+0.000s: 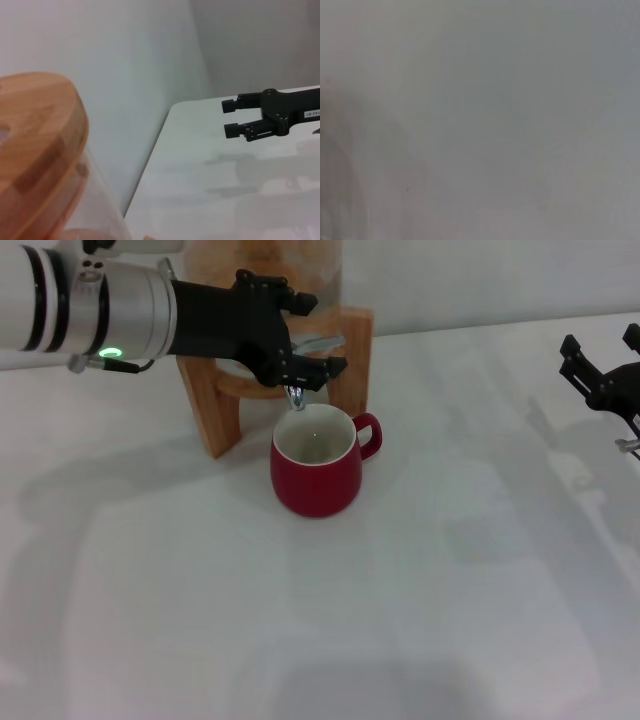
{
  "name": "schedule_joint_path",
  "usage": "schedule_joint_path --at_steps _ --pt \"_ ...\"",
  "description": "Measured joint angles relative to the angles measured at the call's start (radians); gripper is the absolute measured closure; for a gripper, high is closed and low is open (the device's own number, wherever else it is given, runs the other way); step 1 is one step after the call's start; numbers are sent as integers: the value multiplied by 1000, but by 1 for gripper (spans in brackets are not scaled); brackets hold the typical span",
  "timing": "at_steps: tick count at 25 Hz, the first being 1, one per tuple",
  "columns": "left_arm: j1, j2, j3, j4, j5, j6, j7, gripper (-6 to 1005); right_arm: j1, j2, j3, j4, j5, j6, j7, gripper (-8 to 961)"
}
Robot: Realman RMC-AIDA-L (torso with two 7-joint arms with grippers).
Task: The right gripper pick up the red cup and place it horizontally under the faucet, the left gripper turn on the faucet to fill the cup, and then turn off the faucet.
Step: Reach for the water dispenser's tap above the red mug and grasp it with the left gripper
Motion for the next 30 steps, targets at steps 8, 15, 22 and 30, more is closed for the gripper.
schedule_joint_path --at_steps 8,15,22,30 --pt "-9 -3 62 -1 -4 -43 4 207 6 0 0 0 0 -5 -1 110" --pt "-37 -6 82 -46 -6 -67 11 207 4 0 0 0 -1 -5 -3 110" --pt "-41 -6 84 -53 -16 -77 22 207 -2 0 -1 0 -3 -5 -3 110" --pt "-45 -6 85 -71 -18 -91 35 207 -3 0 -2 0 -1 -6 -3 110"
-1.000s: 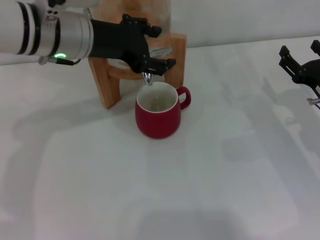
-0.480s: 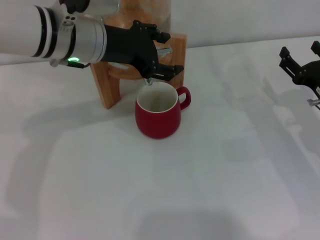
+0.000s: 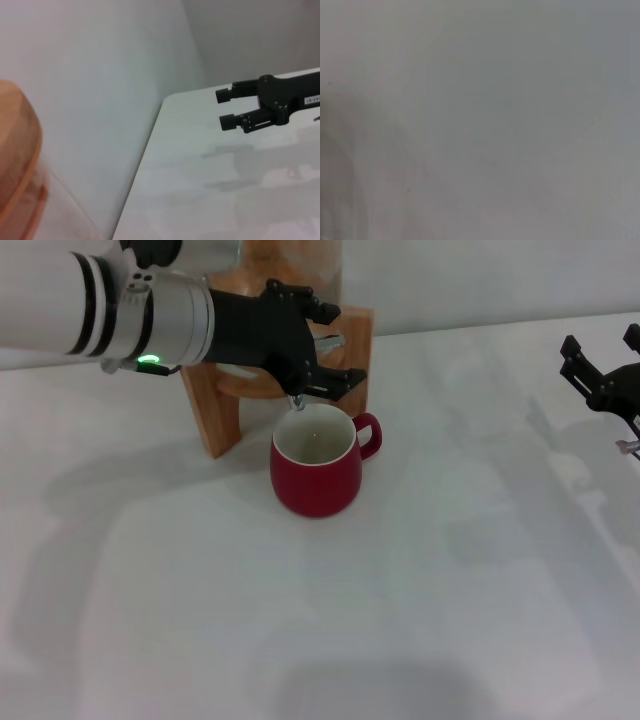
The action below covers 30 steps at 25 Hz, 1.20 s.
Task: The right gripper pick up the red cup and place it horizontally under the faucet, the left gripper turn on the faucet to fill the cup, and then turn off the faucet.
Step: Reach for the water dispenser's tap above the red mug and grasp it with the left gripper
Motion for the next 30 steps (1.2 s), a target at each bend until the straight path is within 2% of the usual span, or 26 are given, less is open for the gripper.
schedule_joint_path --at_steps 22,30 --pt "-3 0 3 -23 0 -20 31 208 8 0 0 0 0 -1 3 110" --pt "-3 -1 29 -24 -10 -20 30 208 5 0 0 0 -2 -1 3 110"
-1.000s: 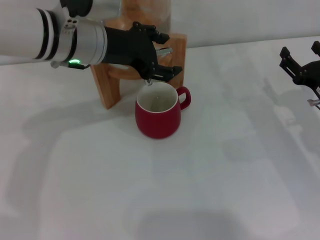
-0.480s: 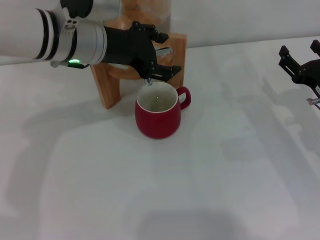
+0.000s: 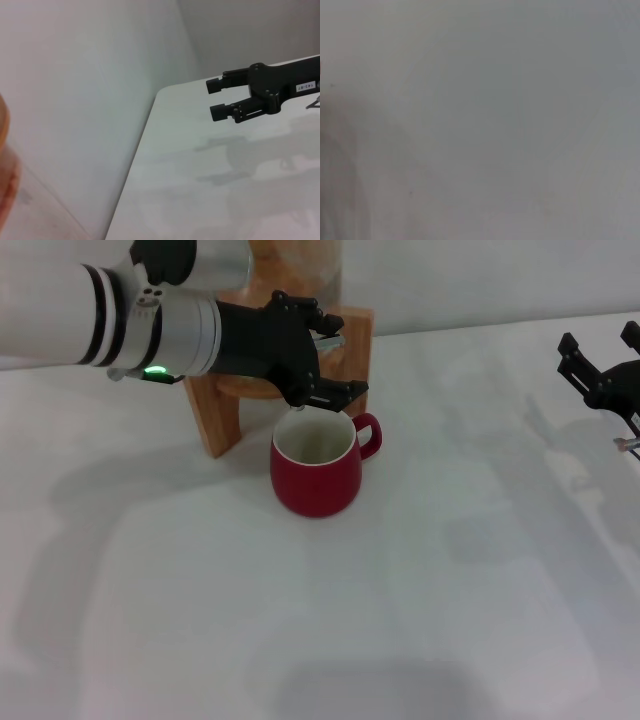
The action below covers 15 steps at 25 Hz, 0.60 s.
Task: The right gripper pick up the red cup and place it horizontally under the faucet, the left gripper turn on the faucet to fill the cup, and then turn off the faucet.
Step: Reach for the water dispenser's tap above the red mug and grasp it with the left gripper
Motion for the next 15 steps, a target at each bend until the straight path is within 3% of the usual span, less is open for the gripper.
schedule_joint_path --at_steps 15 --pt "10 -1 0 5 -2 8 -8 208 -2 0 0 0 -1 0 0 110"
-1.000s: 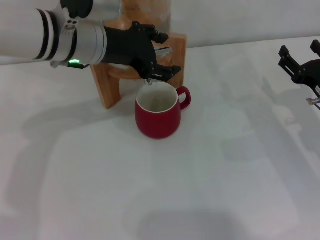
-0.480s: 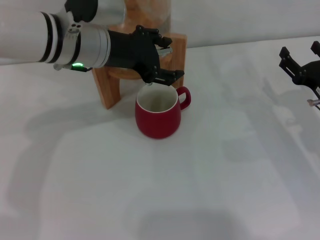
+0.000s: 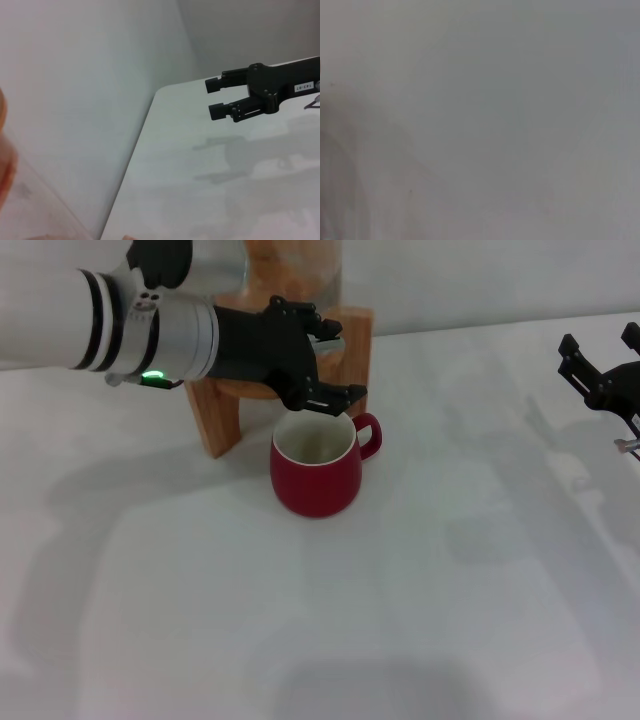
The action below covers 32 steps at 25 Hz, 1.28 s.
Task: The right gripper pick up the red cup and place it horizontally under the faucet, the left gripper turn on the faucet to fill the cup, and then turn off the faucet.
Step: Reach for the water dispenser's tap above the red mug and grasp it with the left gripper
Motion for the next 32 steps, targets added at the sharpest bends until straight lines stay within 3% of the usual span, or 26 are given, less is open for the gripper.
schedule_joint_path --at_steps 32 --pt "3 6 -8 27 2 69 -19 209 2 0 0 0 3 0 0 110"
